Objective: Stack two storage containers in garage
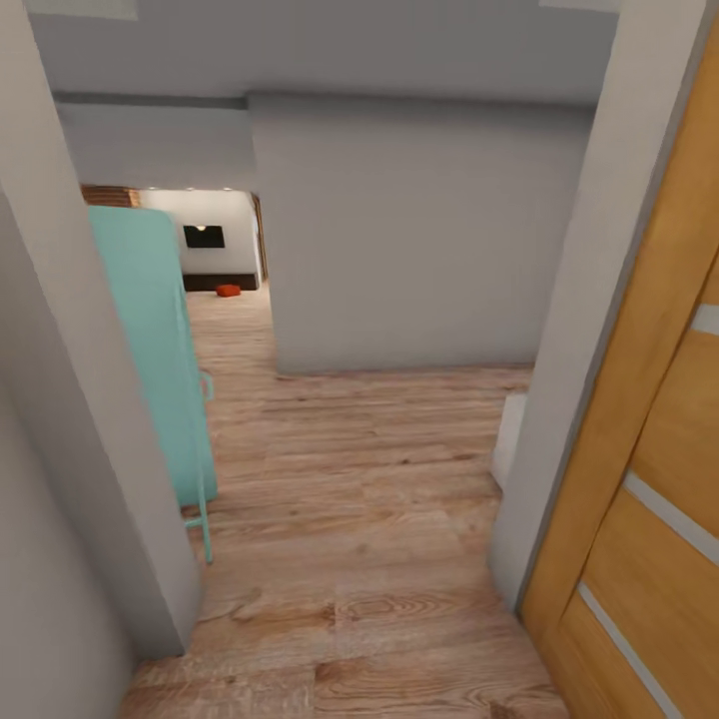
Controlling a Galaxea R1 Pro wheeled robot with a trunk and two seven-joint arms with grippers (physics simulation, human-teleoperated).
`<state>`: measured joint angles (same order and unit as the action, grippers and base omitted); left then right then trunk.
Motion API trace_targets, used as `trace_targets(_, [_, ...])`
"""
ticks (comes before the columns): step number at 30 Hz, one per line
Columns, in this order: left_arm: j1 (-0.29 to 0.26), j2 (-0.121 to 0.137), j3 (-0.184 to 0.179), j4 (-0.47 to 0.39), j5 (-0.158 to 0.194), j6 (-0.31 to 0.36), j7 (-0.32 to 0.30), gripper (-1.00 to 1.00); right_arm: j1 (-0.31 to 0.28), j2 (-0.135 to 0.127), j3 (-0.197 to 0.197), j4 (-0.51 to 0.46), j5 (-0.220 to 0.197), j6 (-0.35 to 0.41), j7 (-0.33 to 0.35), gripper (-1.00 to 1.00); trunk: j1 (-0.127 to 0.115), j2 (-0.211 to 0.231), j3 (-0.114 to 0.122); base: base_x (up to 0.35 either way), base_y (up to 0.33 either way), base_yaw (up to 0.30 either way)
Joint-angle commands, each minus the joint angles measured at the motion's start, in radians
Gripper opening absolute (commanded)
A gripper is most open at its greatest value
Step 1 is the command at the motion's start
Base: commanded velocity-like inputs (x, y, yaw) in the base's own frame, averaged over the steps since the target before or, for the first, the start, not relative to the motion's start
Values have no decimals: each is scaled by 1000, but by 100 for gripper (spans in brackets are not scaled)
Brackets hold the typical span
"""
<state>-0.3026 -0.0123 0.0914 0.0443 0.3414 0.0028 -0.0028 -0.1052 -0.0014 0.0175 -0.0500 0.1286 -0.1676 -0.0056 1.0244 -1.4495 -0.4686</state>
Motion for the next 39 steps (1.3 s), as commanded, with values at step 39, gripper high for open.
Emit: trace_targets(39, [-1, 2, 7, 2, 2, -1, 0, 100, -1, -2, 1, 1, 5, -3, -1, 100, 1, 0, -1, 341, 0, 0])
